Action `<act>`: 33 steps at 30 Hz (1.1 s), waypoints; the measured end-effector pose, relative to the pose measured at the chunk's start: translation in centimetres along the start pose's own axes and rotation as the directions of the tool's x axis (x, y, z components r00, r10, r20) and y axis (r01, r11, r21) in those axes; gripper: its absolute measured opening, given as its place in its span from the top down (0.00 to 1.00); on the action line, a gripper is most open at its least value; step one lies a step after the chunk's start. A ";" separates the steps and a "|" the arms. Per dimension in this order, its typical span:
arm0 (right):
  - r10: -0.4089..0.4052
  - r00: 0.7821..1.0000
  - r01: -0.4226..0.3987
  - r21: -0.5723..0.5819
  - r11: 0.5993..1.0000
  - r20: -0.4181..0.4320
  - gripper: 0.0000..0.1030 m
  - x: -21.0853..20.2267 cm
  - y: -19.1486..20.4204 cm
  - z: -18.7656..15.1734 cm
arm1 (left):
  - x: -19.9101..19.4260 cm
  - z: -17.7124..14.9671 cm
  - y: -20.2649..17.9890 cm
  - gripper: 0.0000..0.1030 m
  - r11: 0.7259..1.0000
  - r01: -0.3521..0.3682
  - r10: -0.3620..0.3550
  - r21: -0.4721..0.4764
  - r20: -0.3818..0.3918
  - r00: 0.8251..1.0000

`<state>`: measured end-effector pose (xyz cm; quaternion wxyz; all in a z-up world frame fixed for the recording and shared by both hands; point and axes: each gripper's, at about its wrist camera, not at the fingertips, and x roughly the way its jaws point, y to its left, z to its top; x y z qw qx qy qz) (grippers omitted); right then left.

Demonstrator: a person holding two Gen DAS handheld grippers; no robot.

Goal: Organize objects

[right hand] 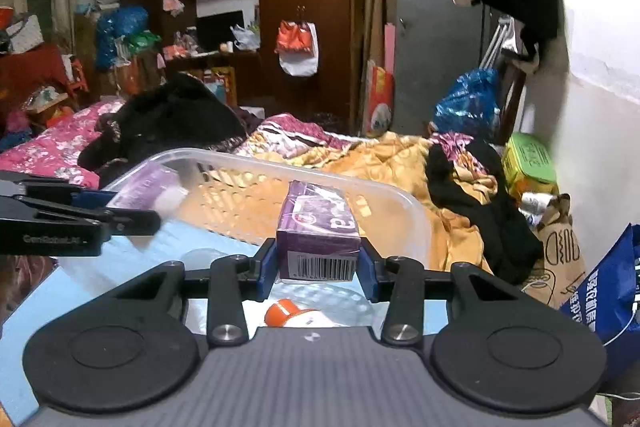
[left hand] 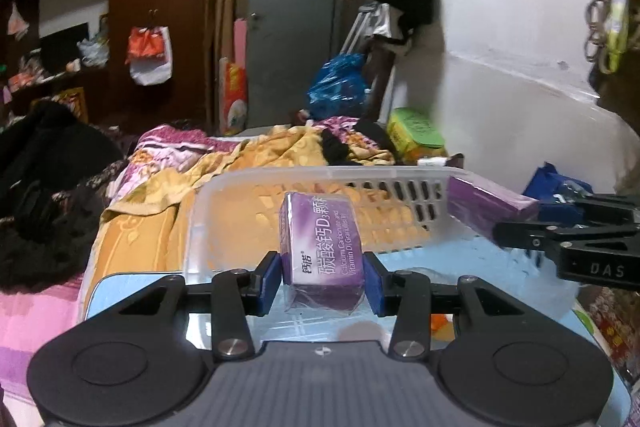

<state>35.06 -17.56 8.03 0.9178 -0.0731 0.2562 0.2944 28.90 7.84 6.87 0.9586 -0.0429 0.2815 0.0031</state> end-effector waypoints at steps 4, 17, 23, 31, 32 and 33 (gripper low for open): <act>0.019 0.999 -0.019 -0.012 1.000 -0.032 0.55 0.7 -0.3 -0.6 | 0.7 -0.1 0.0 0.41 1.000 -0.015 0.015 0.012 -0.008 1.000; 0.137 0.974 -0.141 0.009 0.990 0.182 0.00 -8.2 -1.7 -6.8 | -8.8 -7.3 1.4 0.09 0.991 0.125 -0.132 0.043 0.241 0.962; 0.120 0.956 -0.141 0.060 0.988 0.268 0.00 -11.2 -2.4 -16.5 | -11.9 -15.6 1.4 0.09 0.989 0.108 -0.133 0.103 0.278 0.951; 0.179 0.926 -0.154 -0.098 0.983 0.333 0.00 -13.4 1.1 -18.6 | -13.0 -19.5 0.9 0.09 0.949 0.185 -0.261 0.257 0.307 0.915; 0.198 0.922 -0.165 -0.126 0.978 0.333 0.00 -13.4 1.9 -18.5 | -13.0 -20.0 0.7 0.09 0.941 0.197 -0.281 0.276 0.307 0.909; 0.222 0.920 -0.181 -0.153 0.972 0.323 0.00 -13.1 2.6 -18.5 | -12.7 -20.3 0.4 0.09 0.934 0.204 -0.292 0.293 0.301 0.908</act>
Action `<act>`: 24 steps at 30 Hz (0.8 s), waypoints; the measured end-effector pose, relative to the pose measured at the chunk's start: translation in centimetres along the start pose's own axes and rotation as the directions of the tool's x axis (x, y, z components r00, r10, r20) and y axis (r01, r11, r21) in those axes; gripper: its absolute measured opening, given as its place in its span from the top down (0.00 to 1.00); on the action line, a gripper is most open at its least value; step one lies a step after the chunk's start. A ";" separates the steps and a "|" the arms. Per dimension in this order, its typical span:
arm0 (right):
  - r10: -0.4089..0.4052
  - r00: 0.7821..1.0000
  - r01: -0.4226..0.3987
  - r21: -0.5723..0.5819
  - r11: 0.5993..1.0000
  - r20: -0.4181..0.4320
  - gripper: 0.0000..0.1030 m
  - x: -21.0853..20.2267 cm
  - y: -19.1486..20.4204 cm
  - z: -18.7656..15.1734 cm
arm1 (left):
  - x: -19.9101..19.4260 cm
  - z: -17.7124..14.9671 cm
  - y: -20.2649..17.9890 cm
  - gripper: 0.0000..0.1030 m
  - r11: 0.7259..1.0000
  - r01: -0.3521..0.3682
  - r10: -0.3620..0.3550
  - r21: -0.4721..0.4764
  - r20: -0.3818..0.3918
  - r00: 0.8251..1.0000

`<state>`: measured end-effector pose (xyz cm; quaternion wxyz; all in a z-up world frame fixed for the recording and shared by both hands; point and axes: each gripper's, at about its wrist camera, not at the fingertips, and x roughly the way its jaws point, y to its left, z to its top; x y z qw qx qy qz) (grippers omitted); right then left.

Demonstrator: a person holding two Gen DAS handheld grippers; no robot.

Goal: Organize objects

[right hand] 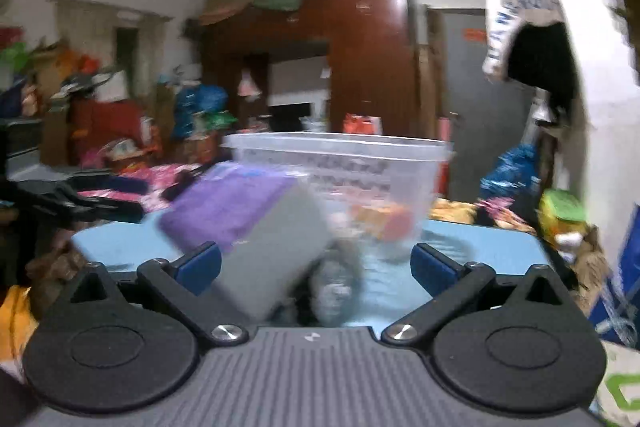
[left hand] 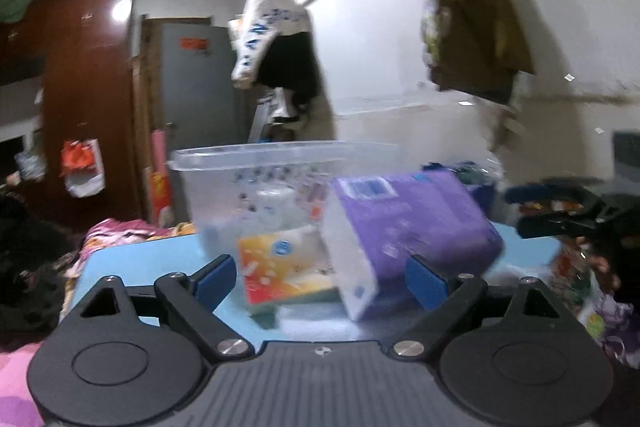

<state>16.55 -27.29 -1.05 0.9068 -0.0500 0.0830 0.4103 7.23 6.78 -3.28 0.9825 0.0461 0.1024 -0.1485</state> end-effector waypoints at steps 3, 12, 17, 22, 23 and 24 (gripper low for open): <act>0.057 0.997 -0.059 -0.034 0.998 -0.041 0.02 1.8 1.2 -0.5 | 1.1 -1.0 -1.0 0.10 0.999 0.024 -0.024 0.030 -0.016 1.000; 0.095 0.994 -0.099 -0.079 0.992 -0.056 0.33 3.8 2.3 -0.5 | 2.3 -2.4 -3.2 0.23 0.995 0.037 -0.037 0.094 -0.003 0.999; 0.084 0.996 -0.086 -0.068 0.994 -0.039 0.44 3.1 2.1 -1.2 | 2.7 -2.8 -3.6 0.33 0.993 0.061 -0.061 0.099 -0.001 0.998; 0.078 0.996 -0.080 -0.058 0.995 -0.031 0.51 3.0 2.0 -1.4 | 3.0 -2.9 -3.6 0.44 0.994 0.067 -0.067 0.089 -0.007 0.998; 0.074 0.997 -0.076 -0.057 0.996 -0.025 0.53 2.8 2.2 -1.6 | 2.9 -2.9 -3.5 0.47 0.995 0.066 -0.066 0.080 -0.005 0.998; 0.070 0.997 -0.071 -0.057 0.996 -0.021 0.54 2.8 2.2 -1.6 | 2.8 -2.8 -3.4 0.49 0.995 0.066 -0.066 0.071 -0.005 0.998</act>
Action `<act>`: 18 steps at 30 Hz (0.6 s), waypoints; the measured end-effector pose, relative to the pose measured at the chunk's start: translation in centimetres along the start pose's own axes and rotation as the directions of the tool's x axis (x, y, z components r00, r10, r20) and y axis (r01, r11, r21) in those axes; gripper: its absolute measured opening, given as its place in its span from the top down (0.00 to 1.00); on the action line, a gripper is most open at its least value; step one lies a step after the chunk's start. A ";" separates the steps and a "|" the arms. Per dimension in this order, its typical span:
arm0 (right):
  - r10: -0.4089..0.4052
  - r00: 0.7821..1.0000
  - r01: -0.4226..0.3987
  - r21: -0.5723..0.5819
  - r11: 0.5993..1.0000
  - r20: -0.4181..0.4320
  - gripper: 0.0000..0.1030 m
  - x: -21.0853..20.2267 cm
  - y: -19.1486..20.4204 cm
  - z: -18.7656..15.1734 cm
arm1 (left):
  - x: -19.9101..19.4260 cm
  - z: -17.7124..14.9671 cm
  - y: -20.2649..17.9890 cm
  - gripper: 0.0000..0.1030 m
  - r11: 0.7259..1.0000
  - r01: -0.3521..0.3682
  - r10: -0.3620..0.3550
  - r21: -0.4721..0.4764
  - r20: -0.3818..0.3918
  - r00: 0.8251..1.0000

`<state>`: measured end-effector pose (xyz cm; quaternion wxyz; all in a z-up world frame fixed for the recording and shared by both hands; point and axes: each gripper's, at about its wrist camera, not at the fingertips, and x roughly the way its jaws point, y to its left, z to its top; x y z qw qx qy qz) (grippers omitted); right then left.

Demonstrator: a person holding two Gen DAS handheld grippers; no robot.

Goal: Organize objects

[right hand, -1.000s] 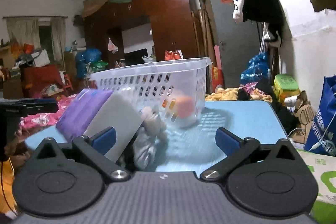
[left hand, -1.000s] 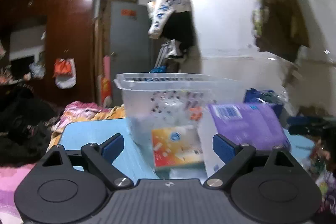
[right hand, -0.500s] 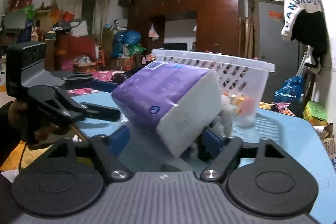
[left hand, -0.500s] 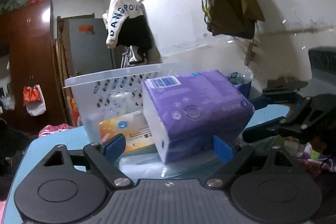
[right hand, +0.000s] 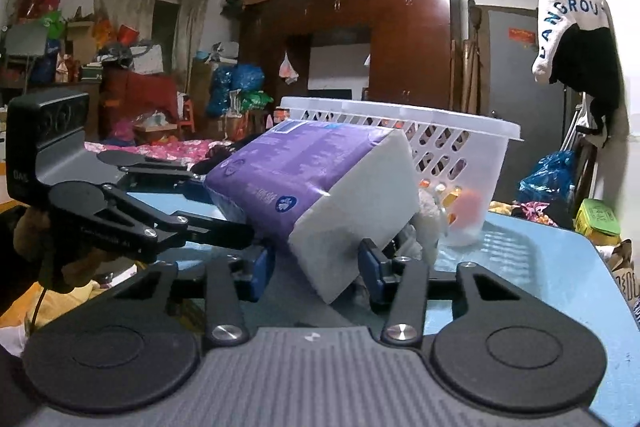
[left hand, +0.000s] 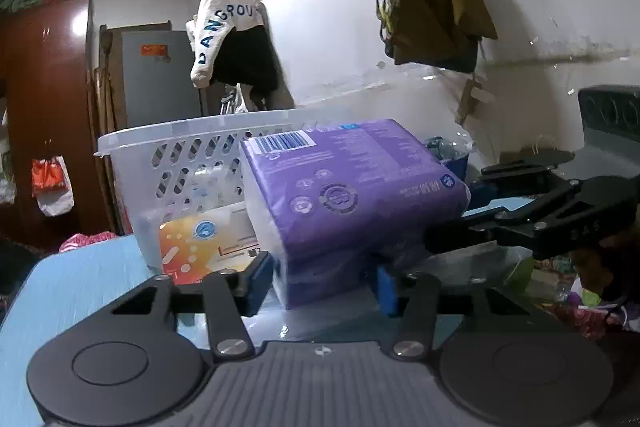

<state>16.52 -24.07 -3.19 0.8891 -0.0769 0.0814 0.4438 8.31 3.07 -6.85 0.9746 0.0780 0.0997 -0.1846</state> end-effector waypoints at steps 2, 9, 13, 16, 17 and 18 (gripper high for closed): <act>-0.012 1.000 0.012 -0.002 1.000 0.012 0.57 -0.3 0.4 -0.1 | -0.2 0.1 0.0 0.53 1.000 0.002 -0.002 -0.013 0.001 1.000; -0.041 0.999 0.041 -0.031 0.999 0.012 0.59 -0.4 1.3 0.0 | -0.7 0.3 -0.7 0.55 0.999 -0.022 0.022 -0.028 0.017 1.000; -0.050 0.999 0.051 -0.031 0.998 0.018 0.59 -0.5 1.2 0.1 | -1.4 0.7 -1.1 0.57 0.999 -0.033 0.034 -0.029 0.034 0.999; -0.049 0.999 0.050 -0.012 0.999 0.020 0.59 -0.6 1.1 0.2 | -1.8 1.0 -1.5 0.57 0.999 -0.047 0.048 -0.023 0.047 0.998; -0.050 0.999 0.050 -0.011 0.999 0.020 0.59 -0.6 1.0 0.3 | -1.8 1.0 -1.7 0.57 0.999 -0.052 0.053 -0.017 0.050 0.997; -0.050 0.999 0.050 -0.011 0.999 0.020 0.59 -0.6 1.1 0.3 | -1.8 1.1 -1.8 0.57 0.998 -0.055 0.056 -0.016 0.052 0.997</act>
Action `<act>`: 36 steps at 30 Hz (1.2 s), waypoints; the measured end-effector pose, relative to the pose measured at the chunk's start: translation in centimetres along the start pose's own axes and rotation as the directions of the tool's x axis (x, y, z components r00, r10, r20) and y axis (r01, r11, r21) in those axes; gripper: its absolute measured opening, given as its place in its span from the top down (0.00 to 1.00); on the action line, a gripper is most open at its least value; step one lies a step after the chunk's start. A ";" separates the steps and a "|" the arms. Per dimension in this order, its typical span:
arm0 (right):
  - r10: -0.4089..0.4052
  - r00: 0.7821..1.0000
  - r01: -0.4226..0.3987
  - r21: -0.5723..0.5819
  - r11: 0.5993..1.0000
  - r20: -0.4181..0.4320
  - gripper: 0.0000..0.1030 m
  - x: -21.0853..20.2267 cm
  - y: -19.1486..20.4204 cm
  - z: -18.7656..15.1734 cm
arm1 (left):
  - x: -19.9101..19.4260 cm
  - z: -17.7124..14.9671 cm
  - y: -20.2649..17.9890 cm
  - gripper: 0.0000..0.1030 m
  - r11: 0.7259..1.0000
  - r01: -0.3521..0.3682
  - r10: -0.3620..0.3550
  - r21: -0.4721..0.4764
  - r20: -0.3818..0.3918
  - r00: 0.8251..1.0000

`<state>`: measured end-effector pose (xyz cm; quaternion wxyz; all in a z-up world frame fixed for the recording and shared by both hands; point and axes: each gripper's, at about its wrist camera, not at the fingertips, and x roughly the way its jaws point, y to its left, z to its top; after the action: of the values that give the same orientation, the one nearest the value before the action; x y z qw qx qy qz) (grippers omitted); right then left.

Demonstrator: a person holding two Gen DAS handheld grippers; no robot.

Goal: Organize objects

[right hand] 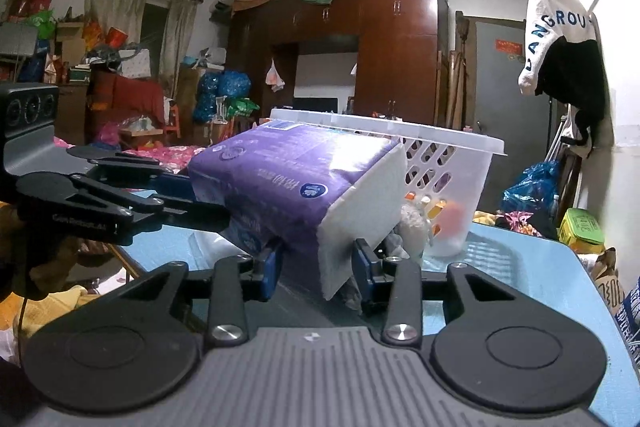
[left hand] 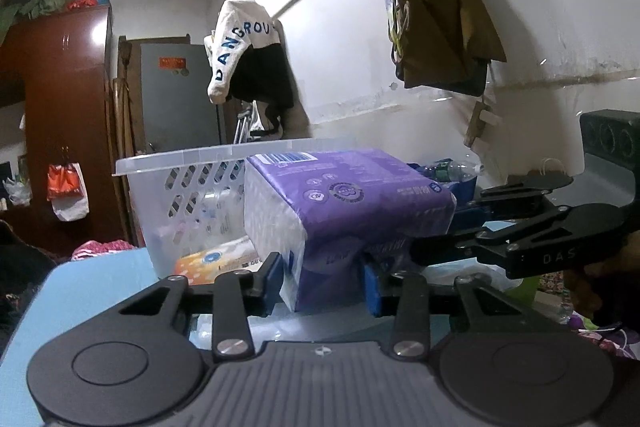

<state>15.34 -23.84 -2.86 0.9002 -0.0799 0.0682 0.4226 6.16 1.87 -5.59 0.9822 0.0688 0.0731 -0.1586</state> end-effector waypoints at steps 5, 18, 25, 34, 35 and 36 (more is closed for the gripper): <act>-0.011 0.999 0.011 -0.004 1.000 0.035 0.60 -0.5 0.0 0.4 | -0.2 0.3 -0.2 0.59 1.000 -0.002 0.002 0.000 0.004 1.000; -0.033 0.997 0.033 -0.008 0.999 0.068 0.60 -0.8 -0.5 1.5 | -0.6 1.6 -1.4 0.59 0.999 -0.025 0.023 0.044 0.042 0.999; -0.051 0.993 0.054 -0.028 0.998 0.103 0.60 -1.2 -0.5 2.8 | -1.0 3.4 -1.6 0.59 0.997 -0.047 0.041 0.064 0.094 0.995; -0.073 0.987 0.086 -0.087 0.992 0.143 0.60 -0.4 -0.8 6.4 | -0.3 7.5 -0.1 0.59 0.994 -0.067 0.054 0.083 0.149 0.987; -0.070 0.987 0.082 -0.084 0.993 0.144 0.60 0.0 -1.1 7.0 | 0.0 8.2 0.3 0.59 0.994 -0.070 0.056 0.081 0.153 0.987; -0.068 0.987 0.081 -0.085 0.993 0.145 0.60 0.3 -1.3 7.5 | 0.4 8.8 0.7 0.59 0.994 -0.075 0.061 0.081 0.158 0.986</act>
<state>17.01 -22.92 4.49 0.9134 -0.0931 -0.0185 0.3958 7.82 1.00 3.08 0.9858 0.1014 -0.0127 -0.1329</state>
